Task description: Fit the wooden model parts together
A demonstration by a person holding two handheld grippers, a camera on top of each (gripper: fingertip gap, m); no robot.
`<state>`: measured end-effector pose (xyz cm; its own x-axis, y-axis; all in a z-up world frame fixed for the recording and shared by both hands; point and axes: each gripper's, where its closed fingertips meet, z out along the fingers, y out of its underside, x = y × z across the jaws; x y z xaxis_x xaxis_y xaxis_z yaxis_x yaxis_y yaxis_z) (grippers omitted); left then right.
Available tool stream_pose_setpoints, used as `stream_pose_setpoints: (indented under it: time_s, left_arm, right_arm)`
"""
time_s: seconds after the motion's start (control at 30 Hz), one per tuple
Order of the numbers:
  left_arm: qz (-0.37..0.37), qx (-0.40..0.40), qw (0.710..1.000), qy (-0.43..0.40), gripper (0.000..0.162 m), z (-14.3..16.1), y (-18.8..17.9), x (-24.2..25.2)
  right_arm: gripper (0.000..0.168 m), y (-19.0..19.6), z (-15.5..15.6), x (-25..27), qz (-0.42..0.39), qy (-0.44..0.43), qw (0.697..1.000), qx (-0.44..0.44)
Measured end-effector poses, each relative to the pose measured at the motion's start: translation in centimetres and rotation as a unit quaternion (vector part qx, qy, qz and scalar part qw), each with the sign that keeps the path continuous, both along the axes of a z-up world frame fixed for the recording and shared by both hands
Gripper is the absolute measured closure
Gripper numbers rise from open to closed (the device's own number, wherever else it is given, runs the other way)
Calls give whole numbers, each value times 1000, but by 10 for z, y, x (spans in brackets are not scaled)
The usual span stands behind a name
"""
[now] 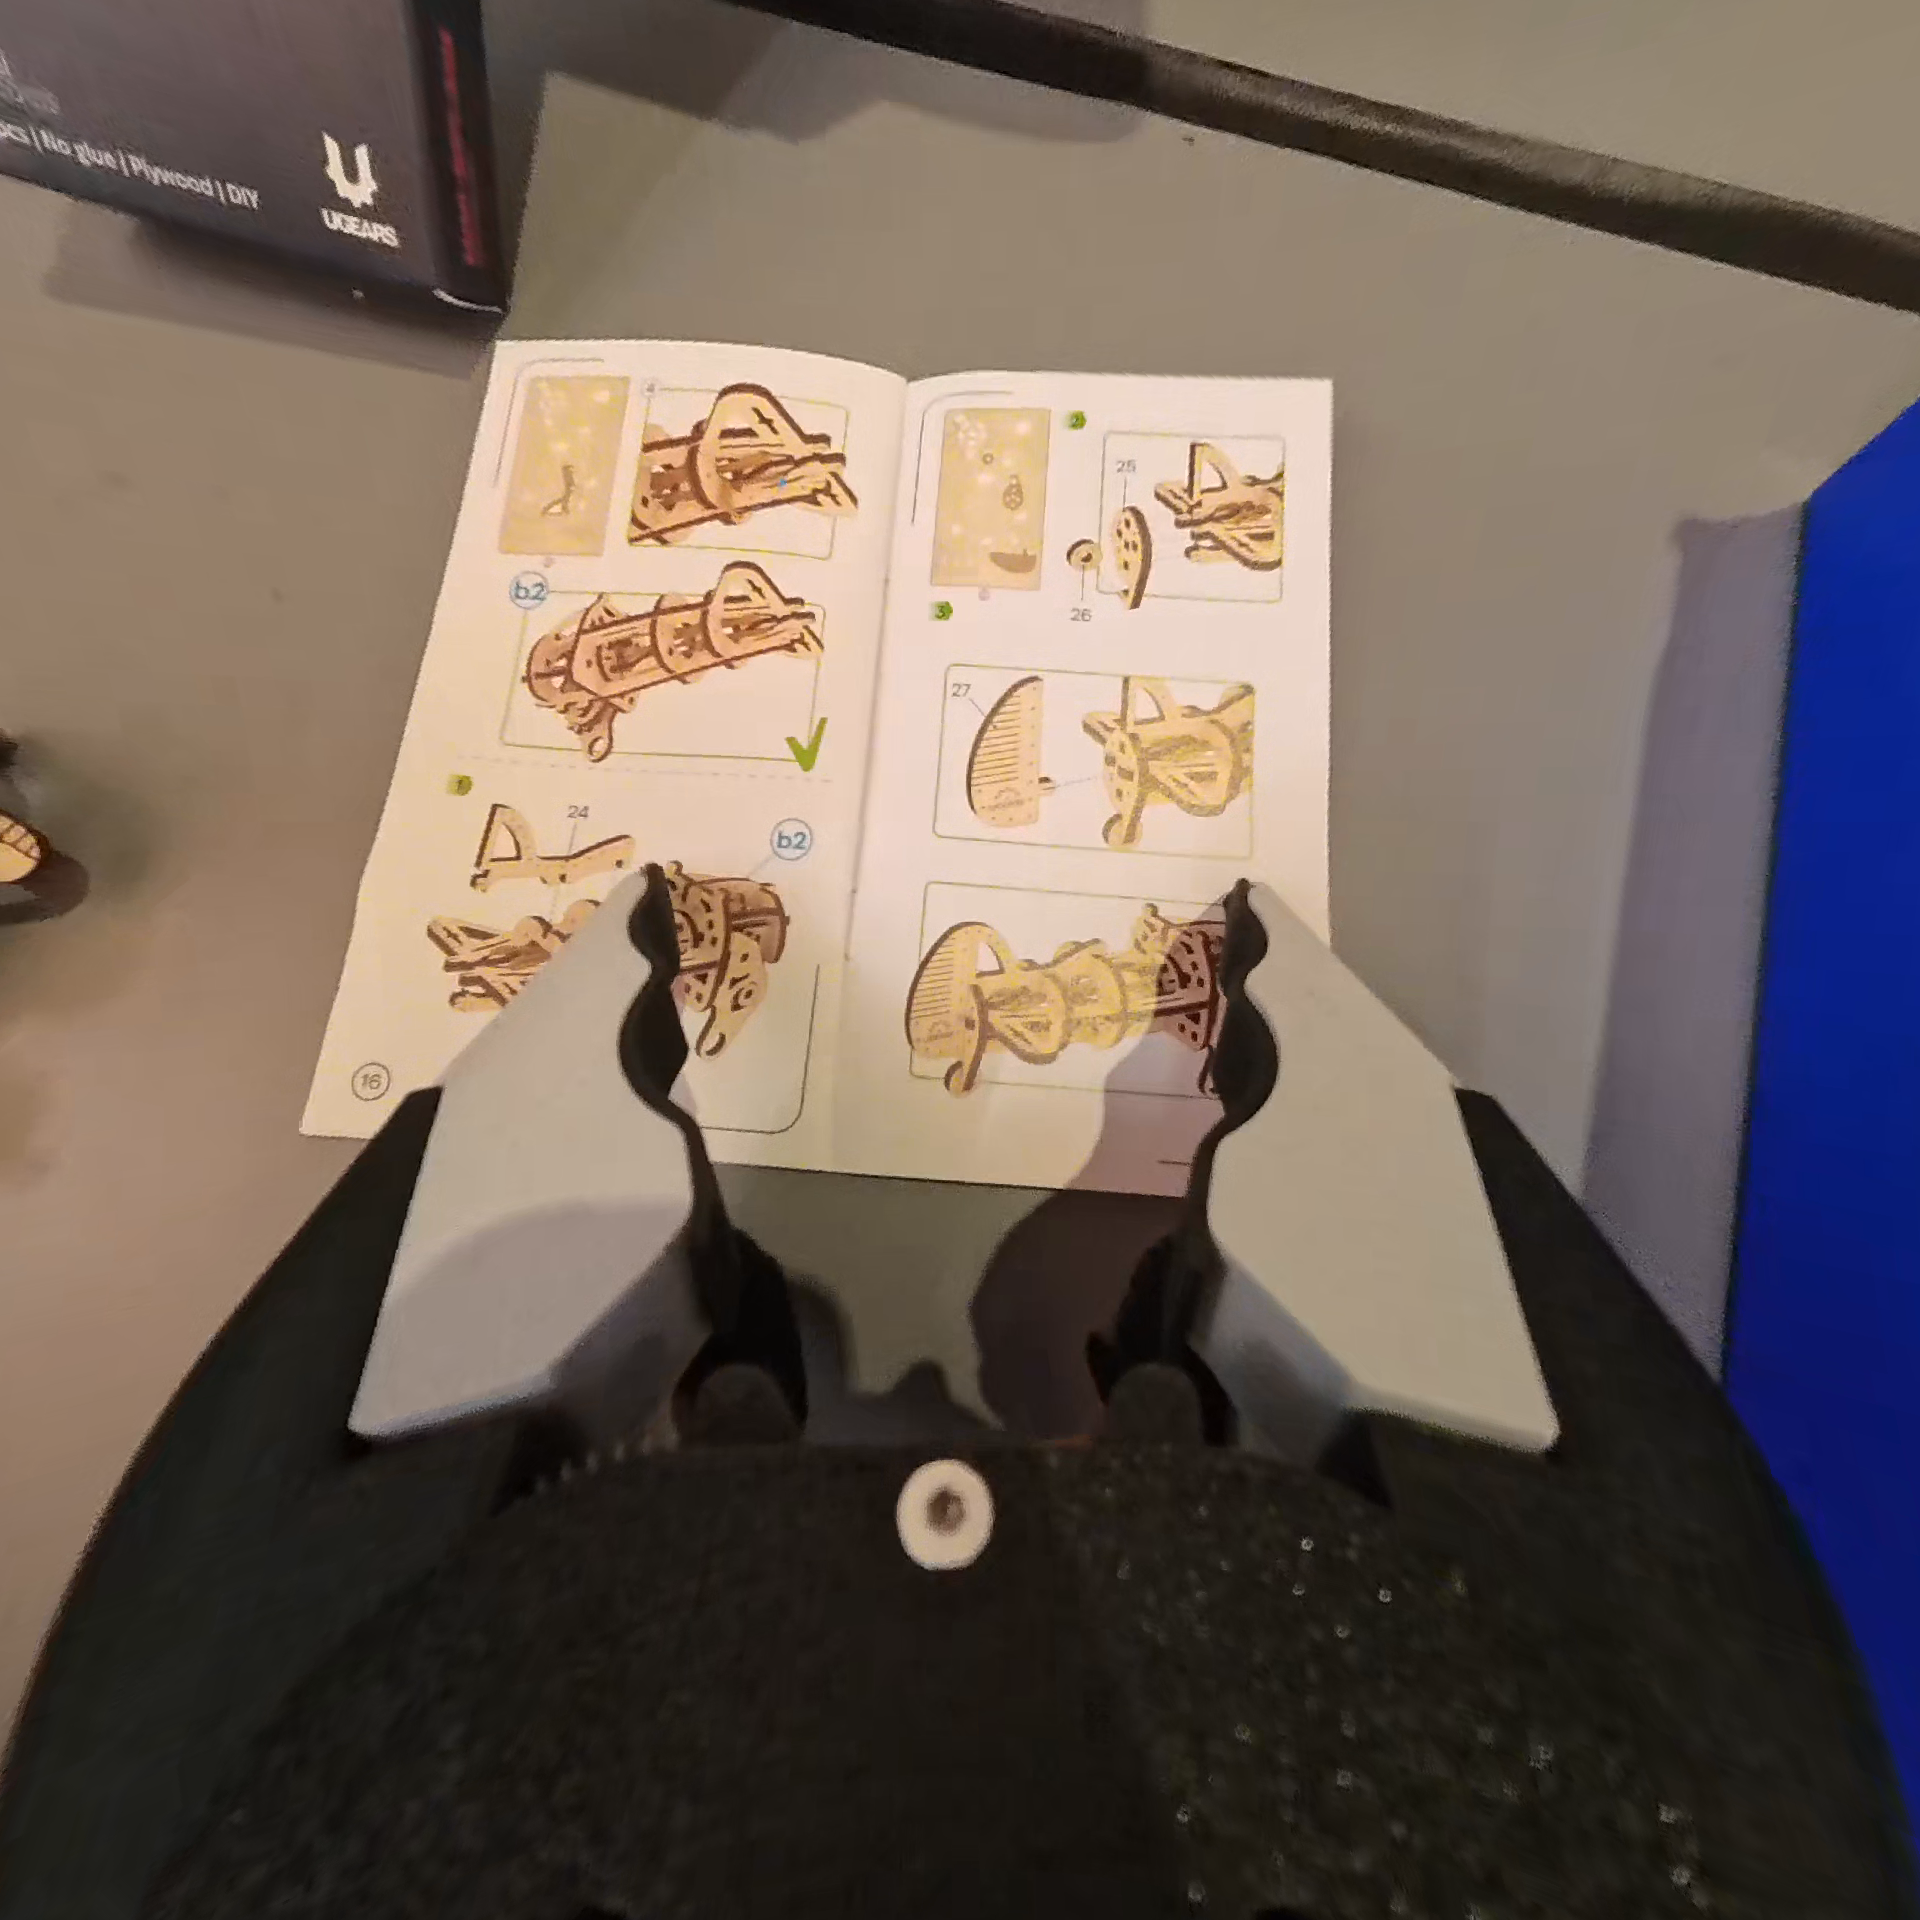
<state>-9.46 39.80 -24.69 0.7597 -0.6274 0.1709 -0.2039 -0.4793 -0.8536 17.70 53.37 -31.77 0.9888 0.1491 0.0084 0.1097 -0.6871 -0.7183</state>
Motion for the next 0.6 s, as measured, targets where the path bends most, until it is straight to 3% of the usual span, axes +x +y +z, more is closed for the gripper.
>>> stream_pose_setpoints:
  time_s: [0.47,0.5,0.6]
  left_arm:
    - [17,-19,999,32,98,-12,4,-5]
    - [17,-25,999,37,101,-13,6,-6]
    - [-27,-67,996,51,89,-10,7,6]
  right_arm:
    - [65,0,1,-1,0,0,1000,1]
    - [63,-3,4,-5,4,8,1000,2]
    - [61,-38,33,-33,55,36,997,31]
